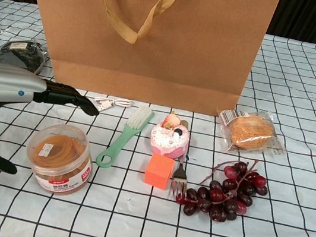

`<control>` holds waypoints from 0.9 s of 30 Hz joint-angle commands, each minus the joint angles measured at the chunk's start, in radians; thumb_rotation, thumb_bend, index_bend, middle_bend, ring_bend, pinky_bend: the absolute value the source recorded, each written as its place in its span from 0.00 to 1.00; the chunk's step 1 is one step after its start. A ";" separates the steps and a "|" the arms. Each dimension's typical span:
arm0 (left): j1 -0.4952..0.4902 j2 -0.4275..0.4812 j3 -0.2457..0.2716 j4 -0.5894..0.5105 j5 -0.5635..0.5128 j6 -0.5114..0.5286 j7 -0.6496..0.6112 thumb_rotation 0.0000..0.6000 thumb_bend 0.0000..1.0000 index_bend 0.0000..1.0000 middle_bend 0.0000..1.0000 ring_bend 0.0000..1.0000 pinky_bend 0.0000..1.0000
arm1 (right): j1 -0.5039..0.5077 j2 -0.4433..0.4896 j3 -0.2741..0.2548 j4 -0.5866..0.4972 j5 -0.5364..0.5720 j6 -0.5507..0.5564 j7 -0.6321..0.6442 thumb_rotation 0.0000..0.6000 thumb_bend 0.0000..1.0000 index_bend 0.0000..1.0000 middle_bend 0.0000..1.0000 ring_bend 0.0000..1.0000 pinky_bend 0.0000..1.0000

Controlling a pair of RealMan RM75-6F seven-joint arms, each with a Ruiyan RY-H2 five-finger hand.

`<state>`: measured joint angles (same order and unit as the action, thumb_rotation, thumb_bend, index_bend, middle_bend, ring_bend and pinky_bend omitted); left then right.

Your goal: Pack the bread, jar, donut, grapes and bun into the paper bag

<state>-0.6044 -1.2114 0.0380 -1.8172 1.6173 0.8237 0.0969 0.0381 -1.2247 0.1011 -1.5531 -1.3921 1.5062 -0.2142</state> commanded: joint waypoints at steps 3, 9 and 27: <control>-0.008 -0.060 -0.008 0.033 -0.038 -0.010 0.061 1.00 0.02 0.09 0.11 0.02 0.12 | -0.001 0.003 0.000 -0.002 -0.001 0.000 0.005 1.00 0.15 0.00 0.06 0.19 0.20; -0.016 -0.103 -0.007 0.059 -0.047 -0.009 0.076 1.00 0.08 0.14 0.15 0.06 0.15 | -0.002 0.004 0.001 -0.004 -0.001 0.002 0.009 1.00 0.15 0.00 0.06 0.19 0.20; -0.013 -0.144 -0.007 0.095 -0.061 0.055 0.127 1.00 0.26 0.35 0.41 0.29 0.35 | 0.003 0.001 0.001 0.009 0.004 -0.011 0.020 1.00 0.15 0.00 0.06 0.19 0.20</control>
<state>-0.6218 -1.3546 0.0364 -1.7218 1.5564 0.8650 0.2235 0.0413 -1.2245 0.1013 -1.5439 -1.3888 1.4942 -0.1946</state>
